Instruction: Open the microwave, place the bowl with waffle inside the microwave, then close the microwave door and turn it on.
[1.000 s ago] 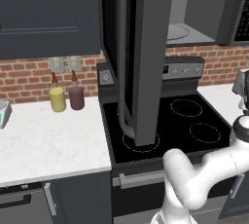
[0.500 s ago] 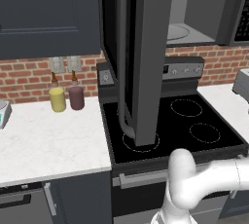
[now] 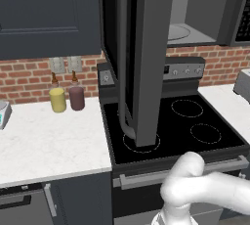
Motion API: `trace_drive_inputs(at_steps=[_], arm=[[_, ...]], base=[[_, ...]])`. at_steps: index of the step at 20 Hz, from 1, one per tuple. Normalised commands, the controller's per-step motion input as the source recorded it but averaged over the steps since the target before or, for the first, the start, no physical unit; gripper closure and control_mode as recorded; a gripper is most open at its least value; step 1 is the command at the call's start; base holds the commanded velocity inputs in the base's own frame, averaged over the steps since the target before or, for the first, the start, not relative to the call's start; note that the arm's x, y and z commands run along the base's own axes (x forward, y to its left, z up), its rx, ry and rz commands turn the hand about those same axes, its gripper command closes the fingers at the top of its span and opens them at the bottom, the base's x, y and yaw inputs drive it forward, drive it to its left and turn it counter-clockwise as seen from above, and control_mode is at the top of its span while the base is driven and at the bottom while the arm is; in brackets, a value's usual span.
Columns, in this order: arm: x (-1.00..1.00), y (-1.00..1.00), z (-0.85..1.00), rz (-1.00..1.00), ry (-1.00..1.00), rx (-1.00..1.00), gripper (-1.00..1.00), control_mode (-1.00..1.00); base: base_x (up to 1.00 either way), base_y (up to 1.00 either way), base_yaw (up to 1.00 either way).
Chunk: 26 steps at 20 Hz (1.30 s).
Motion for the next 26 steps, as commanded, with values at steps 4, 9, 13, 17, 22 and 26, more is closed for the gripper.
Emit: trace_drive_inputs(at_steps=[4, 9, 13, 17, 22, 26], arm=[[-0.92, 0.00, 0.38, 0.44, -0.26, -0.08, 1.00, -1.00], [-0.62, 0.00, 0.68, 0.41, -0.26, -0.02, 1.00, -1.00], [-0.27, 0.01, 0.80, 0.38, -0.12, 0.00, 1.00, -1.00], [-0.21, 0.19, 0.88, 0.38, -0.02, -0.05, 1.00, -1.00], [-0.02, 0.22, 1.00, 0.24, 0.00, -0.03, 1.00, -1.00], [0.00, 0.15, 0.80, 0.15, -0.03, 0.00, 1.00, -1.00]], base=[[0.00, 0.00, 0.00], [0.00, 0.00, 0.00], [0.00, 0.00, 0.00], [0.00, 0.00, 0.00], [0.00, 0.00, 0.00], [0.00, 0.00, 0.00]])
